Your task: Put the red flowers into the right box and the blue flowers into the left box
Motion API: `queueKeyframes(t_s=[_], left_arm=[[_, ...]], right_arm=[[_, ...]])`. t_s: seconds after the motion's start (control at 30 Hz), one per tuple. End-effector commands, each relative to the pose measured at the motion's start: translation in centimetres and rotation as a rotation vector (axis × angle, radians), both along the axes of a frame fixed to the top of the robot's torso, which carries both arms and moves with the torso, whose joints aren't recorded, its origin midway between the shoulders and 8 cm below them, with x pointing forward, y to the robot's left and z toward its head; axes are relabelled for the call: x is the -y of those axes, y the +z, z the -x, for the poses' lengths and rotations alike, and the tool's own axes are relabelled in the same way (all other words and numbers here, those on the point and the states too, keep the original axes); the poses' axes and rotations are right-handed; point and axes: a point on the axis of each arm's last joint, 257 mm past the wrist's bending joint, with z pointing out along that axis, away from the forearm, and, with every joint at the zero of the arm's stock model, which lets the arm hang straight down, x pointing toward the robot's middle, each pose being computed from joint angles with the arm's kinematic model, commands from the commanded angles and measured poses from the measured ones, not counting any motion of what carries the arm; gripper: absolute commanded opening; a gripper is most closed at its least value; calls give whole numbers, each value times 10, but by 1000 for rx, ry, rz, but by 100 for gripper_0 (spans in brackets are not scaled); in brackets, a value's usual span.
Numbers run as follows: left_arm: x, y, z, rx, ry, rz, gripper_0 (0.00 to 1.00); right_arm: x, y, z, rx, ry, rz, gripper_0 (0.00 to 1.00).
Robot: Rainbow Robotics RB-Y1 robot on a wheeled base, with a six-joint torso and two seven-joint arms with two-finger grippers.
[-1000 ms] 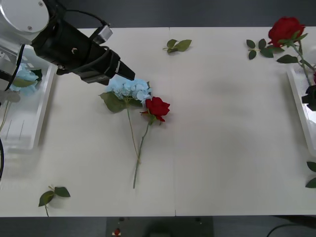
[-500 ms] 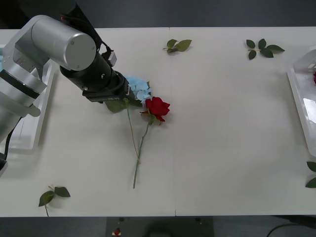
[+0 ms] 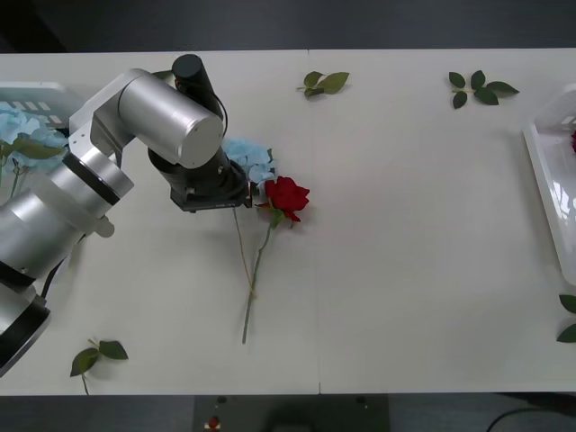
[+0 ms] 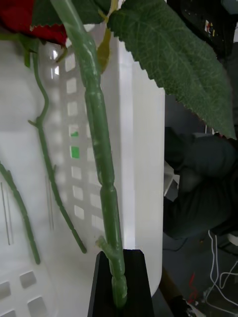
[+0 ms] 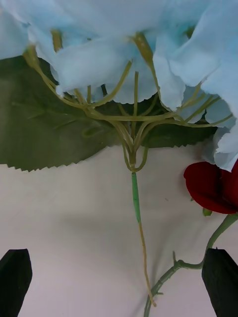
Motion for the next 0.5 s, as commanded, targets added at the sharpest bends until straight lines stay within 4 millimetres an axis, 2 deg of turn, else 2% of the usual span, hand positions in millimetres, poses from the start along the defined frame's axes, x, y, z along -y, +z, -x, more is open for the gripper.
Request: queueKeyframes(t_s=[0.03,0.3,0.47,0.5], left_arm=[[11,9,-10,38,-26,-2,100],[6,-11,-12,52,-34,-78,100],[6,-22,-12,45,-38,-81,100],[7,-24,-12,44,-41,-80,100]], right_arm=[[8,5,-5,53,-38,-4,0],[18,-9,-4,57,-41,38,0],[20,-8,-5,66,-38,45,0],[21,-7,-5,68,-38,47,5]])
